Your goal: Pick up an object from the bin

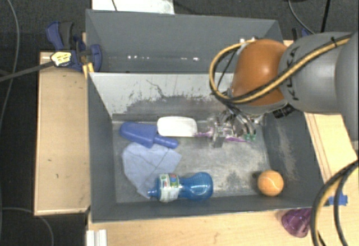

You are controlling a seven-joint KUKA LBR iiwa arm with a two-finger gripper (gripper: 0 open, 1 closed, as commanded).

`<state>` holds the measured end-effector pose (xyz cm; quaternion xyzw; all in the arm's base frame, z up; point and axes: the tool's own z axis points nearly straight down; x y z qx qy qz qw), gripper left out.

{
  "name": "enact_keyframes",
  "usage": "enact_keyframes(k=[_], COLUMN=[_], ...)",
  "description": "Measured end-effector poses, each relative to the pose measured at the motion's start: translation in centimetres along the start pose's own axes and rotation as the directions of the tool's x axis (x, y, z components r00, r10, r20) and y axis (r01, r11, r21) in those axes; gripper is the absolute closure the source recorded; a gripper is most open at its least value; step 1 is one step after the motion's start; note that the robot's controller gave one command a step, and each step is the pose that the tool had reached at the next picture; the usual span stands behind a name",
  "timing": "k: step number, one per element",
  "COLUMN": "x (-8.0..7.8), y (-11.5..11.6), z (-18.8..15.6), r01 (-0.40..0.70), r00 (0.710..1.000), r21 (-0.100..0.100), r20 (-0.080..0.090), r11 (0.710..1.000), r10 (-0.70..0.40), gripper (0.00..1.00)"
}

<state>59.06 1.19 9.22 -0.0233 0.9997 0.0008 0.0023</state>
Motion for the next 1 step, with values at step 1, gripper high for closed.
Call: enact_keyframes(k=[1], x=[-0.19], y=[0.0], z=[-1.69], r01=[0.0], r00=[1.0], r21=[0.0], r20=[0.006], r11=[1.0], r10=[0.0], gripper=[1.0])
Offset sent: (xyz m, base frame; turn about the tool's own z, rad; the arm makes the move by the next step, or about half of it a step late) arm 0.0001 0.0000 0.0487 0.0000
